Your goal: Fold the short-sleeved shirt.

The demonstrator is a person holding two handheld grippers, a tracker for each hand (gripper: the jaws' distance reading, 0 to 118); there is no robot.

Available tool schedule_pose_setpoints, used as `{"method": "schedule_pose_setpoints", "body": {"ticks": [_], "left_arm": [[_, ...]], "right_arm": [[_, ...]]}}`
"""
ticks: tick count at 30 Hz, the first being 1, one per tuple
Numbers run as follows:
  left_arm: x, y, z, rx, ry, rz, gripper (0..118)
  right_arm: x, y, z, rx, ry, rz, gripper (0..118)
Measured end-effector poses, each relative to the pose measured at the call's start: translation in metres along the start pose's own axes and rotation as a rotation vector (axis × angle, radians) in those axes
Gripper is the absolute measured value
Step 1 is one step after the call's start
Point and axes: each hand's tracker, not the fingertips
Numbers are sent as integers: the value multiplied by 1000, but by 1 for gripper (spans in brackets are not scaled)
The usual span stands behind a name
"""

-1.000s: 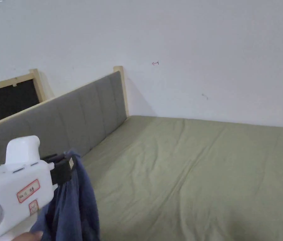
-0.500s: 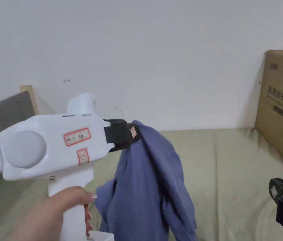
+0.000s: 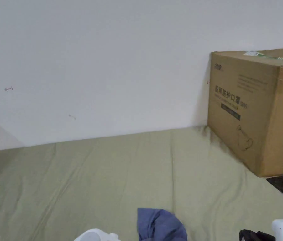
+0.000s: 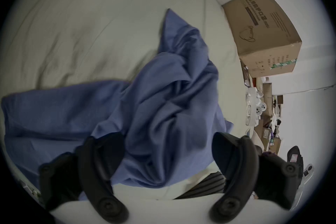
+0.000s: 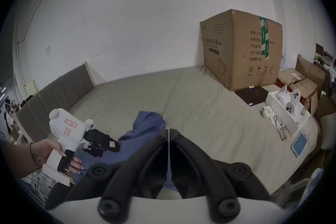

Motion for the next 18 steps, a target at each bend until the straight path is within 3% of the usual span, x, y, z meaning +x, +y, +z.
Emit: {"method": "schedule_pose_setpoints", "body": {"ticks": [6,10,13,14,15,18], "left_arm": [[6,4,66,110,-39,-89,100],[4,-31,158,525,-87,-245,96],[-5,-85,201,905,54,-412,46],[-7,-101,208,987,117,-442,23],[-8,-115,214,1054,175,-466,8],[-16,-151,227,1142,211,-510,0]], "right_arm": [[-11,4,-3,5,15,40,2],[-23,16,9,112,35,41,2],[-32,17,19,234,42,33,2],[-35,16,23,275,33,26,2],[-39,15,26,315,21,17,2],[-48,14,35,405,-38,7,2]]}}
